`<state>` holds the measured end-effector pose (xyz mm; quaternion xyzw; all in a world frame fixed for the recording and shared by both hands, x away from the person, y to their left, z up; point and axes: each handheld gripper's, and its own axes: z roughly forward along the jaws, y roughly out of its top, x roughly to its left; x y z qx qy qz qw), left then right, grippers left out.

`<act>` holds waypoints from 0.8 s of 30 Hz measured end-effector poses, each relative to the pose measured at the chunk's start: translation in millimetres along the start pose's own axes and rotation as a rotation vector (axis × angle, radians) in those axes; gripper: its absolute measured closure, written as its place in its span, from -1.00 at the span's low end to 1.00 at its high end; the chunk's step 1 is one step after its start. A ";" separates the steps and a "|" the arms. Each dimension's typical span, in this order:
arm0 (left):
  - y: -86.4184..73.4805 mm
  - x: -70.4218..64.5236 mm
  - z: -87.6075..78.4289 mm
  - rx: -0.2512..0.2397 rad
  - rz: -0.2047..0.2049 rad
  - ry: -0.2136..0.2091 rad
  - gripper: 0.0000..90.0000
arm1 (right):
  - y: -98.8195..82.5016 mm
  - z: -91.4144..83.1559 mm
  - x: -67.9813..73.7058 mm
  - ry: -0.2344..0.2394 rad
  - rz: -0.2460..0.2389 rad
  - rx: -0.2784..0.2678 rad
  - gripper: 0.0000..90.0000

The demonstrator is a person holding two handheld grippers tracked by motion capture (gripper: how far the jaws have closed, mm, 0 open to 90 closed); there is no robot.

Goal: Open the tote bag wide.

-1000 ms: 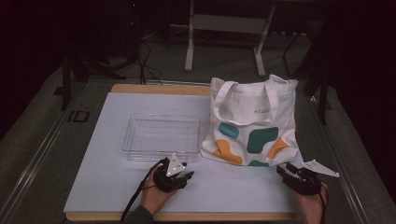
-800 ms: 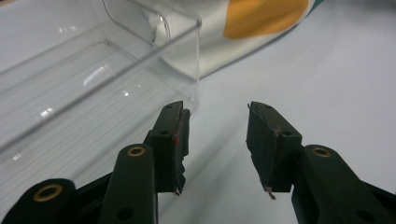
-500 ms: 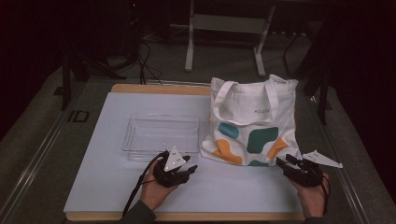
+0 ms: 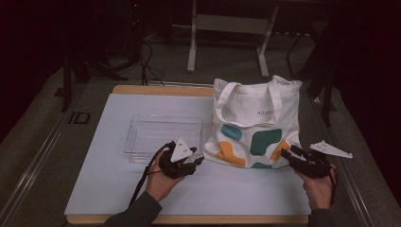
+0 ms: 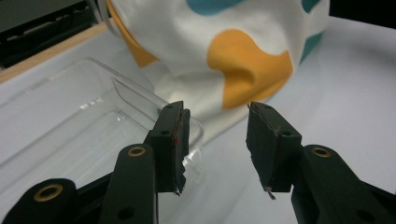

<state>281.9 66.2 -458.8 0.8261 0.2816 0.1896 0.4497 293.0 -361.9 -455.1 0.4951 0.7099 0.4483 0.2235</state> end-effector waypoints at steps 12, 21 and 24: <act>24.9 19.1 4.7 -0.029 0.006 0.016 0.29 | 28.6 8.7 -7.4 0.050 0.036 -0.034 0.11; 44.3 41.6 10.8 -0.031 -0.024 0.003 0.29 | 39.5 20.0 -24.3 0.122 0.082 -0.034 0.09; 51.2 49.1 15.7 -0.022 -0.037 0.007 0.29 | 42.0 22.9 -27.6 0.149 0.076 -0.028 0.08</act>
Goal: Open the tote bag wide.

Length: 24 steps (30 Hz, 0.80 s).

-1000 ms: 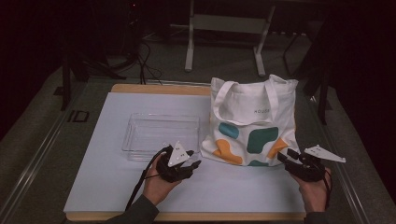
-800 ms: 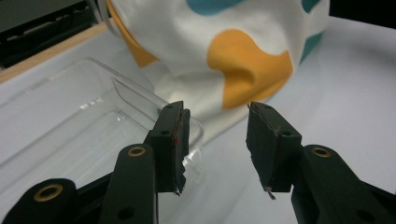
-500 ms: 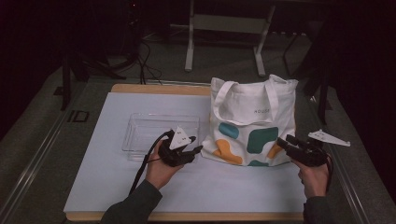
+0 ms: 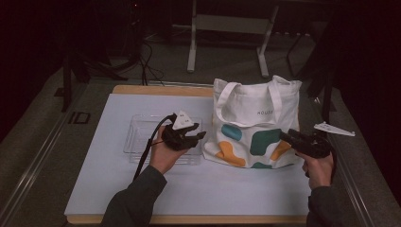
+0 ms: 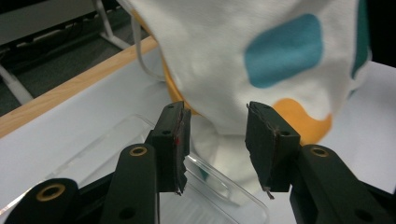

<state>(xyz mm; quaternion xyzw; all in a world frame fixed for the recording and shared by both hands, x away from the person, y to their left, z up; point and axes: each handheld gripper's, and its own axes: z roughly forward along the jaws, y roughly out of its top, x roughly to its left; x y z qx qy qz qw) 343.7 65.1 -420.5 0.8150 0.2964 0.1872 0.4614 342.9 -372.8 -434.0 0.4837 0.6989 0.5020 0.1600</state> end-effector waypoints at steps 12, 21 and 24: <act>26.3 21.7 29.2 0.009 -0.035 -0.014 0.30 | 6.9 5.4 -4.0 0.031 0.001 0.031 0.51; 41.7 28.9 46.7 0.030 -0.018 0.007 0.31 | 6.8 4.8 -5.7 0.011 0.004 0.017 0.89; 44.4 31.7 50.2 0.038 -0.021 0.018 0.31 | 6.5 4.7 -5.3 0.003 -0.002 0.015 1.00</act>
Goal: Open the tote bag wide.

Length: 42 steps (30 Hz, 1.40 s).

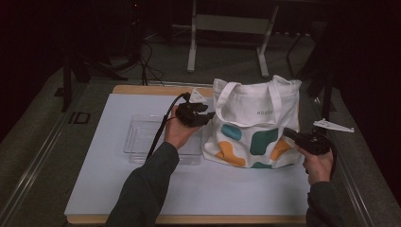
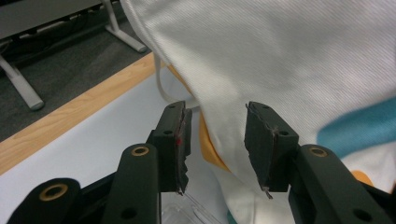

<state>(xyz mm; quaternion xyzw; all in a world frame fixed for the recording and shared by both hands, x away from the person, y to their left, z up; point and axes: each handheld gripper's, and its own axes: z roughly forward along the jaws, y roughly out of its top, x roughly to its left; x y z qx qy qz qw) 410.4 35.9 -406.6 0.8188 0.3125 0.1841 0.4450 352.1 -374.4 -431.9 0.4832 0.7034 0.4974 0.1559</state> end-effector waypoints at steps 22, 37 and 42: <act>9.4 7.5 32.6 0.053 -0.053 0.015 0.31 | -0.7 -6.7 0.7 0.001 -0.020 -0.025 0.92; 11.3 10.3 40.4 0.068 -0.050 -0.003 0.21 | 4.5 7.9 -9.0 0.074 0.064 -0.009 0.43; 15.2 6.4 43.6 0.071 -0.029 -0.007 0.37 | 4.4 8.8 -11.8 0.079 0.075 -0.009 0.63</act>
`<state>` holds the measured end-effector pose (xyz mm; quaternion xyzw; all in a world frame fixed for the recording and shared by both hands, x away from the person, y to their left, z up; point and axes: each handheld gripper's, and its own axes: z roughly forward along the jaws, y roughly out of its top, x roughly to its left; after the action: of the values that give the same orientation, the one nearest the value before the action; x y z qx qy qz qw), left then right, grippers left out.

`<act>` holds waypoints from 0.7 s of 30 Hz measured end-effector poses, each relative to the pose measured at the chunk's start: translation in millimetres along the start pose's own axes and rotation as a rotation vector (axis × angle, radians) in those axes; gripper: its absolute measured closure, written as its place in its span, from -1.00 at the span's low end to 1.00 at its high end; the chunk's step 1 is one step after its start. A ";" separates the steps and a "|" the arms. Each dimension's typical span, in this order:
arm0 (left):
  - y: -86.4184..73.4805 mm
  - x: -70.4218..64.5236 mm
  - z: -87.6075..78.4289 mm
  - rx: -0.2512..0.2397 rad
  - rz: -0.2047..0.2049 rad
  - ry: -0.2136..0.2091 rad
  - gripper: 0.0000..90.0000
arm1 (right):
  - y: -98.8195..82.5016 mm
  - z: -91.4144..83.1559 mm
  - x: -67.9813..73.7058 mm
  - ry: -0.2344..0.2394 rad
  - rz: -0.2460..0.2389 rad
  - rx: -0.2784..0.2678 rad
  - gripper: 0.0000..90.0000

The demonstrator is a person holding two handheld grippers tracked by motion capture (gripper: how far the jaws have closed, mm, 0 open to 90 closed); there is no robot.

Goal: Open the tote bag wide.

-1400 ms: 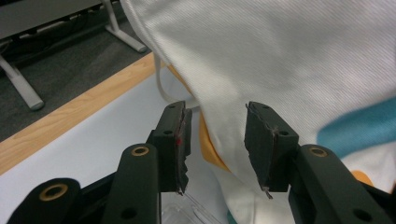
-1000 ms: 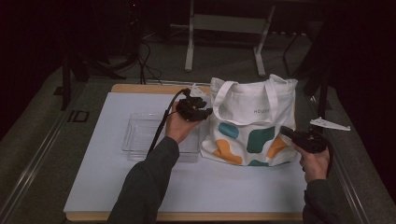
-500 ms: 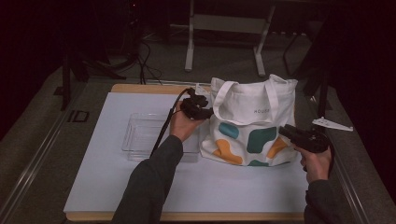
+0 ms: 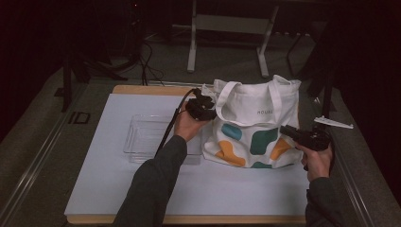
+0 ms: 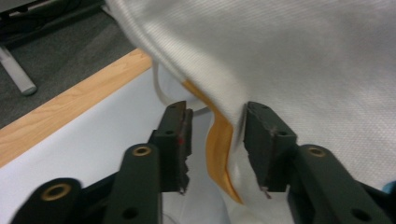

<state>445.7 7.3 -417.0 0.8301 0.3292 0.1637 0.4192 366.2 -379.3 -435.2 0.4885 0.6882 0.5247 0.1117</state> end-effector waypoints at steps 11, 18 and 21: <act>1.7 -9.3 3.6 -0.016 0.020 -0.020 0.89 | 0.2 1.2 1.0 -0.017 -0.002 0.000 0.98; 0.3 -11.4 -3.6 -0.037 0.020 -0.019 0.93 | -4.5 -9.7 2.1 -0.027 -0.027 -0.022 1.00; -0.3 -11.9 -8.4 -0.059 0.015 -0.023 0.94 | -6.1 -16.0 2.6 -0.029 -0.037 -0.033 1.00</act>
<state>432.3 4.2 -412.2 0.8218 0.3131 0.1667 0.4459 351.0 -386.9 -432.6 0.4816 0.6867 0.5264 0.1393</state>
